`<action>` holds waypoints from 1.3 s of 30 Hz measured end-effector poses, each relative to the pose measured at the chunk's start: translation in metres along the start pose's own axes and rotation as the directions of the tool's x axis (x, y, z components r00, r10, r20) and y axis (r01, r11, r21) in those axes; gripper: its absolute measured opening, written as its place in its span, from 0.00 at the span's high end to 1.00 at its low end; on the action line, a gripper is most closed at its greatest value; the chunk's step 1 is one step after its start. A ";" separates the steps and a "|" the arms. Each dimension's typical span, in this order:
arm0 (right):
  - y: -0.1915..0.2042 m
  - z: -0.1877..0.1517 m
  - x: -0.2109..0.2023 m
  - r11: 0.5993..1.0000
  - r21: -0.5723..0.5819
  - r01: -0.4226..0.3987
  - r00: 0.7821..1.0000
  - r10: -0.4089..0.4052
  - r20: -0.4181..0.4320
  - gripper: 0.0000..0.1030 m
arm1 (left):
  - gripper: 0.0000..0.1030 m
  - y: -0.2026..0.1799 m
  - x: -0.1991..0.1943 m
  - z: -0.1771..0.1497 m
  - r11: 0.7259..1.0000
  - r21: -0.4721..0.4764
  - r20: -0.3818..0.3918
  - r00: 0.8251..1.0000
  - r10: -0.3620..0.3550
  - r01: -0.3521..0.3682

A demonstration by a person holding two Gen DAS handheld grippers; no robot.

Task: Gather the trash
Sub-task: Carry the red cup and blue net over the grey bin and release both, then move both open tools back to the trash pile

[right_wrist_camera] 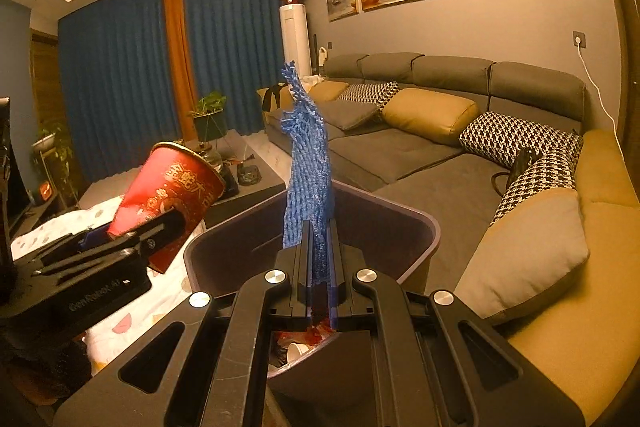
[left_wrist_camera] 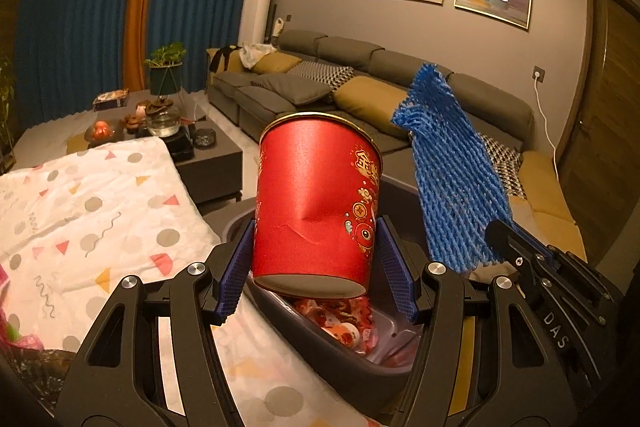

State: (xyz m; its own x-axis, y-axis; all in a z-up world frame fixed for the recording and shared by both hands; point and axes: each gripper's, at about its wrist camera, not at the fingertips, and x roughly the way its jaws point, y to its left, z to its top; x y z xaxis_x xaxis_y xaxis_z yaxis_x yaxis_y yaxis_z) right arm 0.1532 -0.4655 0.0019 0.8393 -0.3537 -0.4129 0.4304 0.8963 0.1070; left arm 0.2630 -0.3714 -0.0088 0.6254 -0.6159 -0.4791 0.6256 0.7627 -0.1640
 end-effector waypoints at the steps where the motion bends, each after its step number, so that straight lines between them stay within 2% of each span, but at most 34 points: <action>1: 0.001 -0.001 0.000 1.000 -0.001 0.000 1.000 0.000 -0.001 0.94 | 0.42 0.000 0.002 0.000 1.000 0.000 -0.003 1.000 0.000 0.000; 19: -0.008 -0.007 0.021 1.000 0.010 -0.010 1.000 0.010 -0.025 0.92 | 0.42 -0.002 0.029 -0.005 0.999 -0.028 -0.055 0.998 -0.031 0.030; 21: -0.011 -0.008 0.023 1.000 0.019 -0.008 1.000 0.008 -0.027 0.81 | 0.42 -0.002 0.032 -0.006 0.999 -0.033 -0.063 0.997 -0.042 0.040; 22: -0.012 -0.009 0.023 1.000 0.022 -0.005 1.000 0.006 -0.026 0.71 | 0.42 -0.002 0.033 -0.006 0.998 -0.036 -0.066 0.997 -0.047 0.044; 23: -0.013 -0.009 0.023 1.000 0.025 -0.001 1.000 0.002 -0.022 0.67 | 0.42 -0.002 0.034 -0.007 0.998 -0.040 -0.071 0.996 -0.051 0.048; 30: -0.023 -0.014 0.019 0.999 0.047 0.024 0.999 -0.023 -0.022 0.64 | 0.40 -0.003 0.042 -0.011 0.996 -0.043 -0.106 0.991 -0.084 0.080; 34: -0.025 -0.016 0.010 0.998 0.047 0.032 0.999 -0.031 -0.013 0.61 | 0.25 -0.002 0.040 -0.015 0.996 -0.038 -0.110 0.990 -0.090 0.086; 39: -0.019 -0.019 -0.003 0.999 0.038 0.023 1.000 -0.023 0.000 0.56 | 0.20 0.010 0.023 -0.018 0.995 -0.078 -0.100 0.993 -0.069 0.061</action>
State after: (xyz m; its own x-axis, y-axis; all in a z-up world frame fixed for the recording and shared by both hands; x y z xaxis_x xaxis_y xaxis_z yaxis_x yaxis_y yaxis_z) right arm 0.1361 -0.4765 -0.0164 0.8292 -0.3739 -0.4154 0.4615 0.8773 0.1315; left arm 0.2753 -0.3743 -0.0370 0.5309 -0.6440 -0.5508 0.6246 0.7366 -0.2593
